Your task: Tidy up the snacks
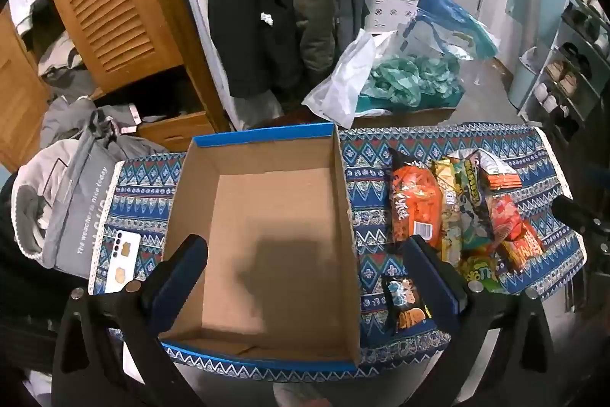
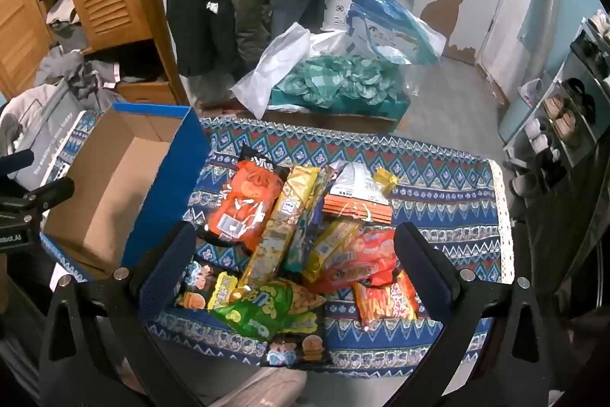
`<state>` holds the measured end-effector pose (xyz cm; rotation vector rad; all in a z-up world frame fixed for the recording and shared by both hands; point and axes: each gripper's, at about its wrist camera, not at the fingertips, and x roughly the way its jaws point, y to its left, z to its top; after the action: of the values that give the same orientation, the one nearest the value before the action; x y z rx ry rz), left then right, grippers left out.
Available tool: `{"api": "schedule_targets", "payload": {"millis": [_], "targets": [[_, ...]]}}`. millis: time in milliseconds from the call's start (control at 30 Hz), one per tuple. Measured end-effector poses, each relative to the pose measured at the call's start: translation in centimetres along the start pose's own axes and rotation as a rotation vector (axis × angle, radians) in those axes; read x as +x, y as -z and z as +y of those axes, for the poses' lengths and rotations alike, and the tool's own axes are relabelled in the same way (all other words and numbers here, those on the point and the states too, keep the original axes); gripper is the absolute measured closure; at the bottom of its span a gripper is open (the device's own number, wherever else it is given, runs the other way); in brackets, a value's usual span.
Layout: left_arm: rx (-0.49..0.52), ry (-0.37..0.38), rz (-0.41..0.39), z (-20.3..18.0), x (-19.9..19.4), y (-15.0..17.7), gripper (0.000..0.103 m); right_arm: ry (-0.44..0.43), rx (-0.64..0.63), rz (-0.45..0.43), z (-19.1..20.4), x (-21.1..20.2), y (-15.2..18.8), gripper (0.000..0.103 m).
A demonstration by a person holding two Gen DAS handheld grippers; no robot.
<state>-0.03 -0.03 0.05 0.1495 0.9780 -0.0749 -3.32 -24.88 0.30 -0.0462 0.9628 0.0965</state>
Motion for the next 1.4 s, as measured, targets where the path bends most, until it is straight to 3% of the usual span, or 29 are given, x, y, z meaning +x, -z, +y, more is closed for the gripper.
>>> {"api": "schedule_targets", "payload": {"millis": [267, 1400], "targets": [[0.003, 0.030, -0.038, -0.2, -0.6, 0.2, 0.000, 0.005, -0.004, 0.002, 0.1, -0.1, 0.0, 0.001], [-0.062, 0.058, -0.023, 0.8, -0.5, 0.0, 0.001, 0.002, -0.002, 0.001, 0.0, -0.2, 0.1, 0.001]]}}
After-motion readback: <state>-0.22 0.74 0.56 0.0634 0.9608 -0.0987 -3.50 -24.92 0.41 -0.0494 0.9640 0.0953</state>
